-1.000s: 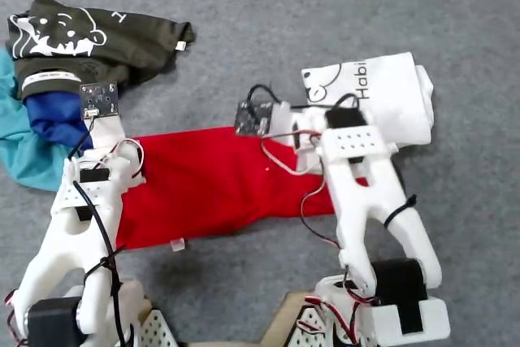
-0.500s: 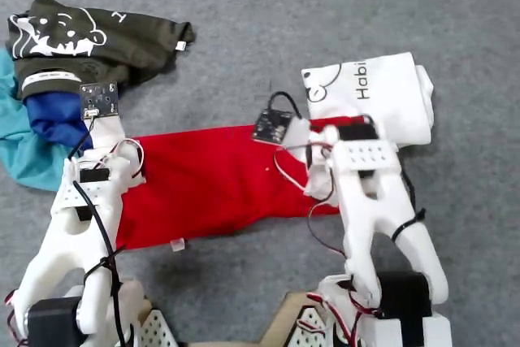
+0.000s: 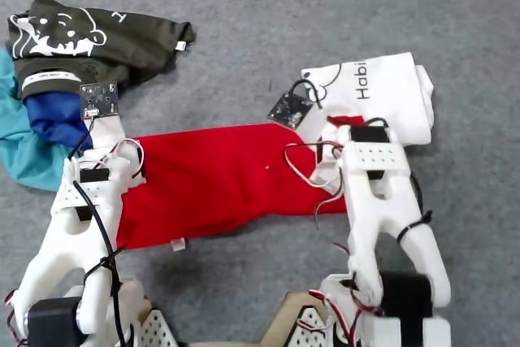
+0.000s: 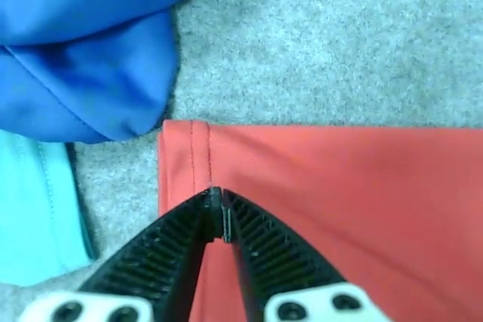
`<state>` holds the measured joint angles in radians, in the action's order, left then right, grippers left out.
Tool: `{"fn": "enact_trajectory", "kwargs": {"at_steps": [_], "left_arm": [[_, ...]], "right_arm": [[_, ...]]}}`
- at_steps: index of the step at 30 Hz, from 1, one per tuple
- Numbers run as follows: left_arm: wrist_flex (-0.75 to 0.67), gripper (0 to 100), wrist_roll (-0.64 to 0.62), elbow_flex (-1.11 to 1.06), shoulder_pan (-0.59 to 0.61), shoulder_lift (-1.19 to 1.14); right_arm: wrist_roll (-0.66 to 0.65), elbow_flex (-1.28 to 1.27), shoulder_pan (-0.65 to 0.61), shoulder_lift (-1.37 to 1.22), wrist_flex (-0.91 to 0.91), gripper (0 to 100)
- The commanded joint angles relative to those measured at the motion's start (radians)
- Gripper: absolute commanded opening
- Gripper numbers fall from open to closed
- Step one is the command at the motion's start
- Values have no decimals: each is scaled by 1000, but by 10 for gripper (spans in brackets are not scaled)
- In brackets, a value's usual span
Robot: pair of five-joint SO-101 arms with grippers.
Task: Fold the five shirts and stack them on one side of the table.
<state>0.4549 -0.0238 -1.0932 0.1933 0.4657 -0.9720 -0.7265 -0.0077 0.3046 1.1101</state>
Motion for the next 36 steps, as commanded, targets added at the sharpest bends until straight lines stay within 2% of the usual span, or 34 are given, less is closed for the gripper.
{"fn": "enact_trajectory", "kwargs": {"at_steps": [1,7,11,26,29,33,36], "left_arm": [[153,105,-11,111,5,34],[700,151,-3,472,84,14],[895,280,-12,542,119,-66],[700,279,-11,516,203,-543],[658,191,-5,516,197,-585],[649,24,-3,547,196,-601],[652,27,-3,552,199,-592]], "right_arm": [[12,102,-14,111,143,15],[8,127,58,216,239,15],[8,120,94,219,255,15],[6,111,87,219,255,15],[6,113,87,219,250,15],[6,113,87,220,247,15],[8,117,87,223,247,15]]}}
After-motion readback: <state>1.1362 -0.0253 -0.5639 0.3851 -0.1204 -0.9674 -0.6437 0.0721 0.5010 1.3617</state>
